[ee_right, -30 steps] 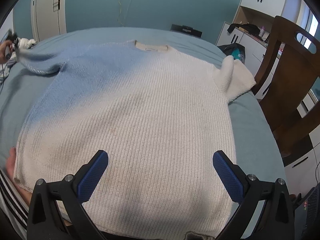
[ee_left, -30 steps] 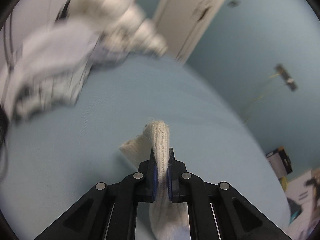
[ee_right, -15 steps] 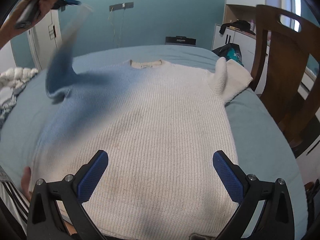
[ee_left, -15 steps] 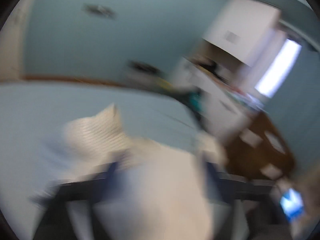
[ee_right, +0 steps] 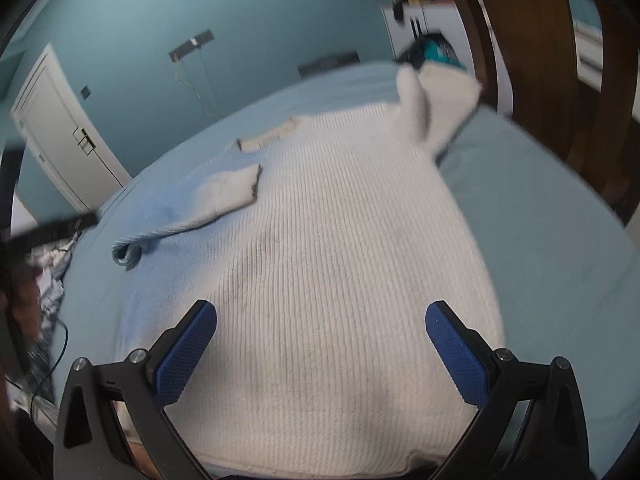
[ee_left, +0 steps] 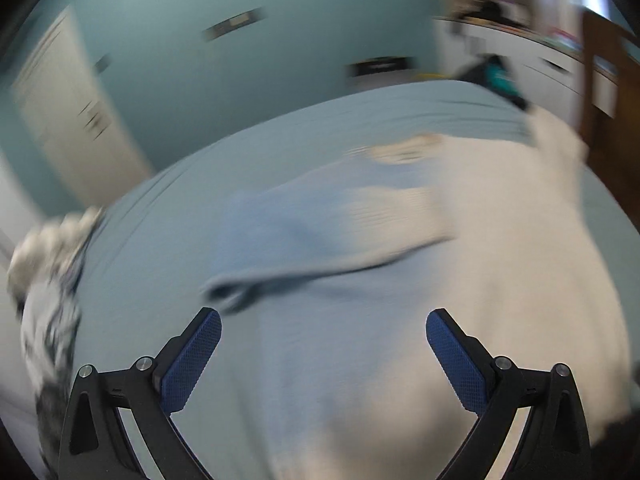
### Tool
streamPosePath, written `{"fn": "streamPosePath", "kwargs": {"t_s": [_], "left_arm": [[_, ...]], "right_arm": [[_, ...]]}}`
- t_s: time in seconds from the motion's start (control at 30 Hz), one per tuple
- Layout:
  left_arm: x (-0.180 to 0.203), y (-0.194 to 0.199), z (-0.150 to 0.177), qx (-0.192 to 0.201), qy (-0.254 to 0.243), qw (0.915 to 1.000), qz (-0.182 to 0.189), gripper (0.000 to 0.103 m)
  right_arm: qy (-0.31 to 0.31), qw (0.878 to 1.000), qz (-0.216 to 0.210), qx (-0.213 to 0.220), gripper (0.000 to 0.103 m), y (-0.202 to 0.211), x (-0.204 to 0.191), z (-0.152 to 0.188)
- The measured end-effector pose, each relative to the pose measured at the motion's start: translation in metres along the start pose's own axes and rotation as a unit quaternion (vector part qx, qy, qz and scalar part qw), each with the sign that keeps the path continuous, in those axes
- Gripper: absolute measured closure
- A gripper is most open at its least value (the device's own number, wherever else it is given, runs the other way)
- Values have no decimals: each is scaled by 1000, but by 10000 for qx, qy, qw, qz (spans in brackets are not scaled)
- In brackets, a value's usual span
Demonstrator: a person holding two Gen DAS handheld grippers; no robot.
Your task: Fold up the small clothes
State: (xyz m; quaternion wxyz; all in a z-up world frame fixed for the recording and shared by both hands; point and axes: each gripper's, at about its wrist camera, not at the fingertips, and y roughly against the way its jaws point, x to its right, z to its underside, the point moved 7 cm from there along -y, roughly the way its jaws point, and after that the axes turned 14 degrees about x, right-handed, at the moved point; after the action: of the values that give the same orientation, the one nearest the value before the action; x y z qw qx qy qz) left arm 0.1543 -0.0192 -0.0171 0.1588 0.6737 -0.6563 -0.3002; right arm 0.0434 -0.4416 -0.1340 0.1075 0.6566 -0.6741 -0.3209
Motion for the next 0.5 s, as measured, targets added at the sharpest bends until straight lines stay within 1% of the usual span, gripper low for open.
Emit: {"fn": "streamPosePath", "kwargs": {"t_s": [0.03,0.07,0.13,0.17,0.2,0.23,0.27,0.3,0.37,0.4,0.43,0.47,0.5], "left_arm": [[-23,-13,9,-178,268,9995,-70,0],[-47,-30,18,-482,716,9962,-81,0],[-75,-48,30,-716,1352,9882,-84,0],[-97,-55,41,-800,1744,9811,-236,0],[-108,-64,46,-846,1937,9768,-354,0],[-122,-71,48,-881,2167,9713,-430,0],[-130,-72,49,-890,2291,9683,-432,0],[-143,-75,54,-904,2499,9631,-432,0],[-170,-79,63,-929,2837,9531,-493,0],[-177,-82,65,-943,2917,9505,-512,0],[-181,-86,68,-969,2948,9492,-532,0],[-183,-90,70,-1000,2920,9495,-558,0],[-184,-95,72,-1060,2856,9505,-612,0]], "right_arm": [[-130,9998,-54,-131,1,-2,1,4],[-235,9994,-79,-230,1,-6,0,6],[-406,9974,108,-578,1,-18,-2,9],[-548,9955,38,-773,1,-26,-8,10],[-831,9904,-295,-1062,1,-40,-22,8],[-1032,9852,-502,-1273,1,-53,-34,7],[-1223,9789,-671,-1492,2,-68,-48,5],[-1433,9702,-861,-1754,4,-87,-66,2],[-1782,9526,-1247,-2125,25,-124,-100,-3],[-1976,9419,-1389,-2332,29,-150,-119,-6],[-2120,9349,-1433,-2461,30,-170,-131,-8],[-2235,9307,-1406,-2532,30,-188,-141,-9],[-2400,9282,-1255,-2550,30,-215,-150,-11]]}}
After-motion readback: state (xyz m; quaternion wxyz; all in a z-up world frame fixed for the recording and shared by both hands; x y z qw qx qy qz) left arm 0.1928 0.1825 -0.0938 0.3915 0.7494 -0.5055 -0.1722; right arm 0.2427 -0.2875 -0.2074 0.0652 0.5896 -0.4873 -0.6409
